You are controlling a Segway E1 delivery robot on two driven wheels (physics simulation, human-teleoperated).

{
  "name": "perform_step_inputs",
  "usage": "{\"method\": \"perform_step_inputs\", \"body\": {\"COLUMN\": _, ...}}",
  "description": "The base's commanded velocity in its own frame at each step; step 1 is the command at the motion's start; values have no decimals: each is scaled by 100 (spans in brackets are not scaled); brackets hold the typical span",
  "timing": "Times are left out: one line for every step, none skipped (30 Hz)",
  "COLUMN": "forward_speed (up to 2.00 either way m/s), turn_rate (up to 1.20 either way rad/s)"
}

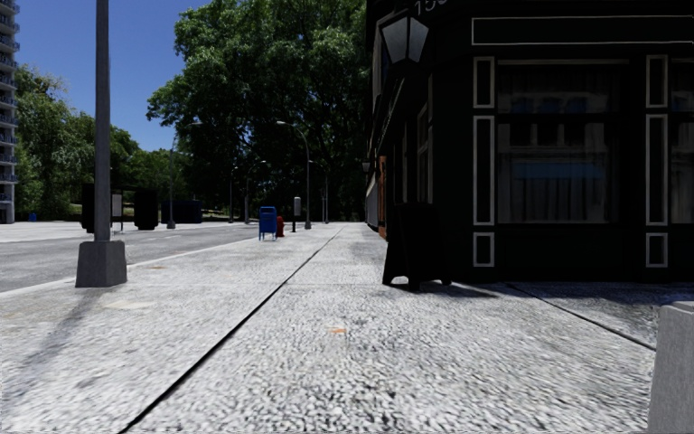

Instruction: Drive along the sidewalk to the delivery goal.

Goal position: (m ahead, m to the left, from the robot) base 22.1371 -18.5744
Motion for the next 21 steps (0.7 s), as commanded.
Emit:
{"method": "perform_step_inputs", "body": {"forward_speed": 153, "turn_rate": 0}}
{"method": "perform_step_inputs", "body": {"forward_speed": 153, "turn_rate": 0}}
{"method": "perform_step_inputs", "body": {"forward_speed": 153, "turn_rate": 0}}
{"method": "perform_step_inputs", "body": {"forward_speed": 153, "turn_rate": 0}}
{"method": "perform_step_inputs", "body": {"forward_speed": 153, "turn_rate": 0}}
{"method": "perform_step_inputs", "body": {"forward_speed": 153, "turn_rate": 0}}
{"method": "perform_step_inputs", "body": {"forward_speed": 153, "turn_rate": 0}}
{"method": "perform_step_inputs", "body": {"forward_speed": 153, "turn_rate": 0}}
{"method": "perform_step_inputs", "body": {"forward_speed": 153, "turn_rate": 0}}
{"method": "perform_step_inputs", "body": {"forward_speed": 153, "turn_rate": 0}}
{"method": "perform_step_inputs", "body": {"forward_speed": 153, "turn_rate": 0}}
{"method": "perform_step_inputs", "body": {"forward_speed": 153, "turn_rate": 0}}
{"method": "perform_step_inputs", "body": {"forward_speed": 153, "turn_rate": 0}}
{"method": "perform_step_inputs", "body": {"forward_speed": 153, "turn_rate": 0}}
{"method": "perform_step_inputs", "body": {"forward_speed": 153, "turn_rate": 0}}
{"method": "perform_step_inputs", "body": {"forward_speed": 153, "turn_rate": 0}}
{"method": "perform_step_inputs", "body": {"forward_speed": 153, "turn_rate": 0}}
{"method": "perform_step_inputs", "body": {"forward_speed": 153, "turn_rate": 0}}
{"method": "perform_step_inputs", "body": {"forward_speed": 153, "turn_rate": 0}}
{"method": "perform_step_inputs", "body": {"forward_speed": 153, "turn_rate": 0}}
{"method": "perform_step_inputs", "body": {"forward_speed": 153, "turn_rate": 0}}
